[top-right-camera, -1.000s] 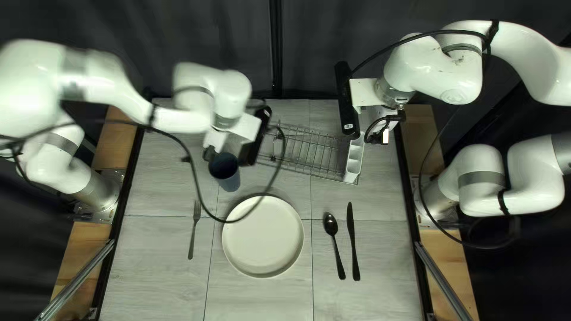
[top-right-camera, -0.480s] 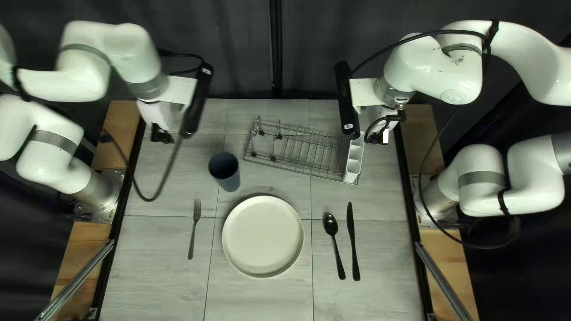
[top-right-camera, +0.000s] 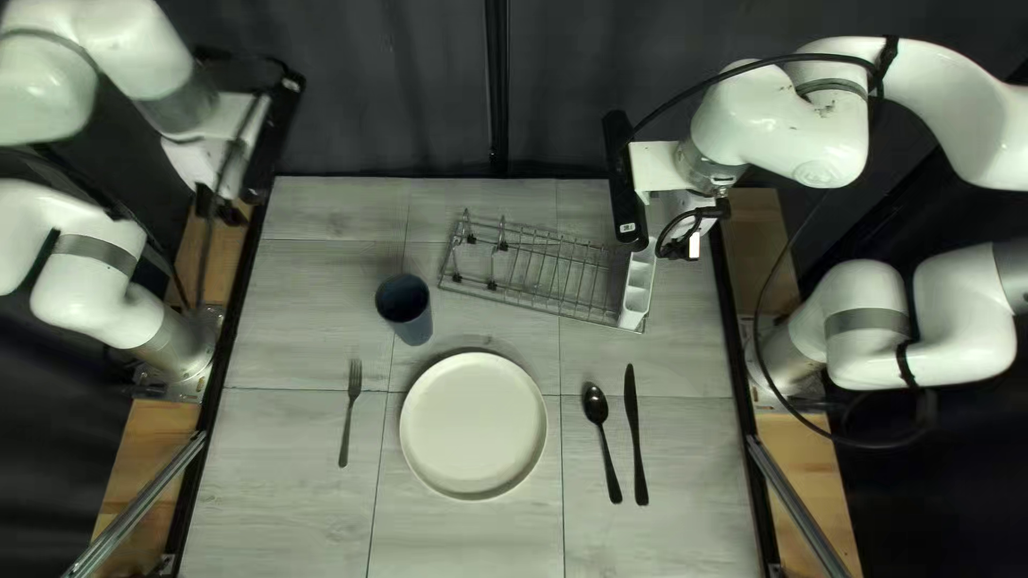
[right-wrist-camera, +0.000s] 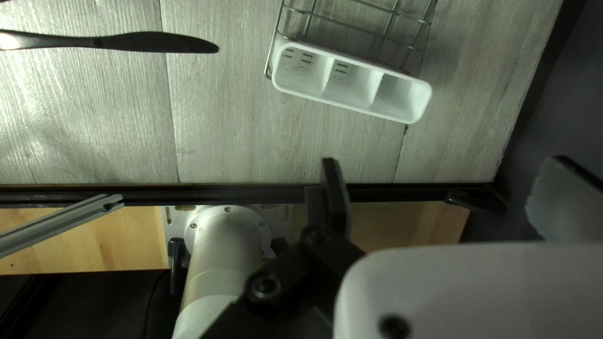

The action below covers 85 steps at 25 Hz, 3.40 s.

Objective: Pick up and place plate onto table. Place down one fork to the left of the plate. Place spoon and knife to the right of the plate. Place cup above the knife and spoon

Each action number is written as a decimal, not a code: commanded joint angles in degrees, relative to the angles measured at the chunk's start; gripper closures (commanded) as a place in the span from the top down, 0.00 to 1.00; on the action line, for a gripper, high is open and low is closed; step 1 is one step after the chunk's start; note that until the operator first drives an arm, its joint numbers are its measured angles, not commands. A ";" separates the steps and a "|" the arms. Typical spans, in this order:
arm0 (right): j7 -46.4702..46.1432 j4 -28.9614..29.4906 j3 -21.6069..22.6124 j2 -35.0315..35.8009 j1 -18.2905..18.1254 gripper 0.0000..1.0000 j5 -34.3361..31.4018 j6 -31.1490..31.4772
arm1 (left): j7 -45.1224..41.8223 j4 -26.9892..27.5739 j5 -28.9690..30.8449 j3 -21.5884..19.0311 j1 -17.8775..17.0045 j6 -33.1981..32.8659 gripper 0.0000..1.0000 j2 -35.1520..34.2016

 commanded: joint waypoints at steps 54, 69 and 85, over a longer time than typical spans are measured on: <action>-18.70 47.16 7.10 70.29 8.95 0.00 0.01 -29.17 | 0.00 0.00 0.00 0.00 0.00 0.01 1.00 0.00; -3.98 24.53 7.29 42.51 12.45 0.00 -5.51 -22.28 | 0.00 0.00 0.00 0.00 0.00 0.01 1.00 0.00; 10.77 1.42 11.99 27.86 15.65 0.00 -4.78 -24.30 | 0.00 0.00 0.00 0.00 0.00 0.01 1.00 0.00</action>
